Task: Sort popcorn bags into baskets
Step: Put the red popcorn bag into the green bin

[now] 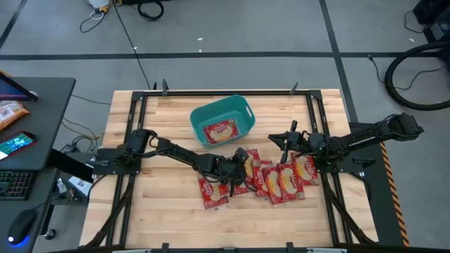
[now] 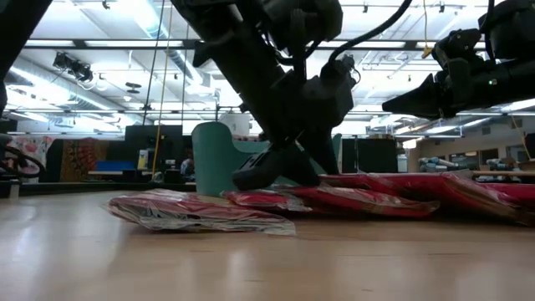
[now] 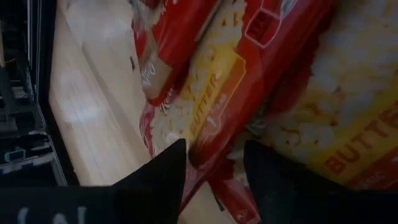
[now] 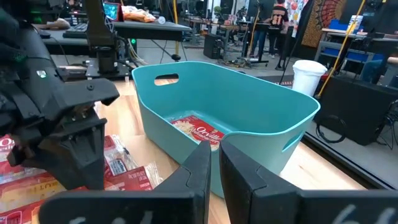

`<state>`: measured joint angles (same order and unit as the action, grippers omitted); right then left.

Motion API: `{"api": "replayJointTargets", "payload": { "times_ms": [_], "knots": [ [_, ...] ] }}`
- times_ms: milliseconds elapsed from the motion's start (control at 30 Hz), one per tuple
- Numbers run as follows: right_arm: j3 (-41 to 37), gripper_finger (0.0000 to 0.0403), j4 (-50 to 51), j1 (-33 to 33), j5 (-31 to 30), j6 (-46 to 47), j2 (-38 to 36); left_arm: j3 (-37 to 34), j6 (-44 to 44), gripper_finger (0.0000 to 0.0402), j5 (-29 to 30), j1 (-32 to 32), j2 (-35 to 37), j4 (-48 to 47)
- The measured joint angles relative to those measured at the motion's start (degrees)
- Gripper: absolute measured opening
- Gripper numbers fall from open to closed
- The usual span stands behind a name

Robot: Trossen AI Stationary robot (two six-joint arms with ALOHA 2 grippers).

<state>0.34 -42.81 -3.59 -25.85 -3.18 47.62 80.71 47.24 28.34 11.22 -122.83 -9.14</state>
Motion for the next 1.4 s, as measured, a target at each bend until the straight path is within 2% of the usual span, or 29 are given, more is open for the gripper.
{"api": "replayJointTargets", "payload": {
  "times_ms": [100, 200, 300, 333, 567, 700, 967, 1400],
  "knots": [
    [0.0, 0.0039, 0.0, 0.0, 0.0, 0.0, 0.0, 0.0, 0.0, 0.0125, -0.1, 0.3, 0.0, 0.7],
    [0.0, 0.0039, 0.0, 0.0, 0.0, 0.0, 0.0, 0.0, -0.7, 0.0074, -0.1, 0.7, 0.0, 1.0],
    [0.0, 0.0039, 0.0, 0.0, 0.0, 0.0, 0.0, 0.0, -4.8, 0.0020, 0.0, 1.7, 0.0, 0.8],
    [0.0, 0.0039, 0.0, 0.0, 0.0, 0.0, 0.0, 0.0, -6.2, 0.0012, 0.1, 2.1, 0.1, 0.6],
    [0.0, 0.0039, 0.0, 0.0, 0.0, 0.0, 0.0, 0.0, -11.6, 0.0009, 4.5, 5.9, 5.3, -5.2],
    [0.0, 0.0039, 0.0, 0.0, 0.0, 0.0, 0.0, 0.0, -17.6, 0.0008, 6.2, 6.5, 9.5, -9.7],
    [0.0, 0.0039, 0.0, 0.0, 0.0, 0.0, 0.0, 0.0, -25.5, 0.0007, 13.7, 7.8, 15.6, -18.4],
    [0.0, 0.0039, -0.5, 0.0, 0.0, 0.0, 0.0, 0.0, -36.1, 0.0007, 24.9, 8.5, 20.8, -26.6]
  ]
}}
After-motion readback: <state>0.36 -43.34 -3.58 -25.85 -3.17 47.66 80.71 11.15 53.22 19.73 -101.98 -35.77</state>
